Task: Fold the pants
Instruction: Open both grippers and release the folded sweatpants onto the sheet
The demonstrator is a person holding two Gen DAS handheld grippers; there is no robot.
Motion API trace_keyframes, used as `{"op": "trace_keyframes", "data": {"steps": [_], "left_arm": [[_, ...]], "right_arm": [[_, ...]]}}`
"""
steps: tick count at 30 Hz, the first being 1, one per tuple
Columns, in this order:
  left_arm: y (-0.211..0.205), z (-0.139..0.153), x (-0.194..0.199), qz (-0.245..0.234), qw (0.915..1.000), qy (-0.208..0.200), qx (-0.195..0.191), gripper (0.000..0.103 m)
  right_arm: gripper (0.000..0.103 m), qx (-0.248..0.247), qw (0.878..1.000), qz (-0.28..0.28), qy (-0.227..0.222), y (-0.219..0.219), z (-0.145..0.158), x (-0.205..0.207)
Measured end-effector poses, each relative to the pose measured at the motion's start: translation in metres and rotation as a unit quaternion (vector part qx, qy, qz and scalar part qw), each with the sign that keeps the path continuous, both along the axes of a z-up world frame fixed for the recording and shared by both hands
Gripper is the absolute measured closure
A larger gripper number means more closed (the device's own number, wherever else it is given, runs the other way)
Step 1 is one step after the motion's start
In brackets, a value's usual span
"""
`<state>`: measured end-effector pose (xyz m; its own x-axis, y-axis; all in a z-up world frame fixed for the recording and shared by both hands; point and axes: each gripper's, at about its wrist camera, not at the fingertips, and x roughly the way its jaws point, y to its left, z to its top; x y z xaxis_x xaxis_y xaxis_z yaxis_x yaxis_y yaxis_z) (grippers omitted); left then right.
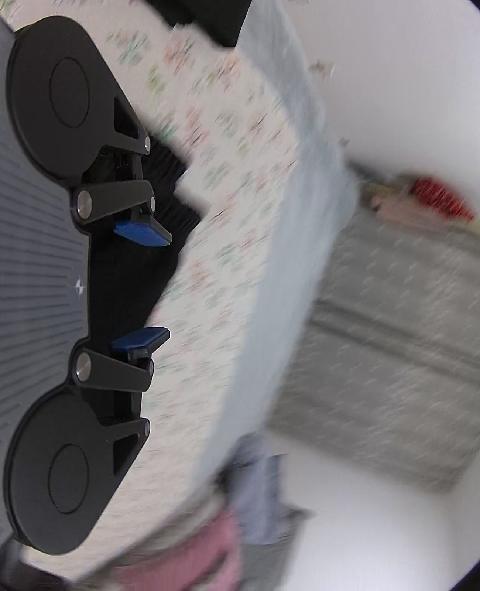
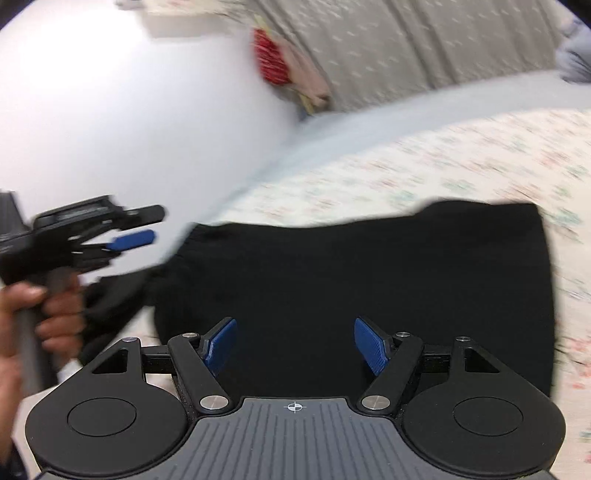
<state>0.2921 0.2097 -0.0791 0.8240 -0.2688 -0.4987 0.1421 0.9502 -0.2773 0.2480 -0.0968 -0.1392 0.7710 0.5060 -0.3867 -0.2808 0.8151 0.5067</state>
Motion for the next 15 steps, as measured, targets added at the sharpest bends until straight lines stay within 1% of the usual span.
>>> {"op": "trace_keyframes", "data": {"steps": [2,3,4,6,7,9,12,15], "left_arm": [[-0.021,-0.016,0.010,-0.008,0.9982,0.038,0.045,0.041],[-0.028,-0.026,0.016,-0.004,0.9959,0.055,0.072,0.042],[-0.033,-0.035,0.021,0.006,0.9924,0.072,0.100,0.042],[-0.033,-0.051,0.030,0.036,0.9826,0.102,0.151,0.043],[-0.030,-0.058,0.033,0.040,0.9797,0.108,0.164,0.048],[-0.025,-0.062,0.035,0.040,0.9789,0.110,0.168,0.054],[-0.020,-0.058,0.035,0.054,0.9800,0.114,0.154,0.055],[-0.018,-0.057,0.039,0.069,0.9811,0.118,0.137,0.056]], "right_arm": [[0.034,-0.021,1.000,-0.003,0.021,-0.004,-0.012,0.002],[0.035,-0.029,0.999,-0.002,0.029,0.002,-0.022,0.005],[0.035,-0.033,0.999,0.003,0.024,0.001,-0.026,-0.001],[0.035,-0.059,0.998,0.011,0.012,0.002,-0.030,-0.013],[0.035,-0.072,0.997,0.017,0.009,0.009,-0.031,-0.012],[0.035,-0.083,0.996,0.029,0.011,0.004,-0.029,-0.028],[0.034,-0.076,0.996,0.038,0.025,0.000,-0.030,-0.048],[0.034,-0.093,0.994,0.045,0.027,-0.001,-0.030,-0.061]]}}
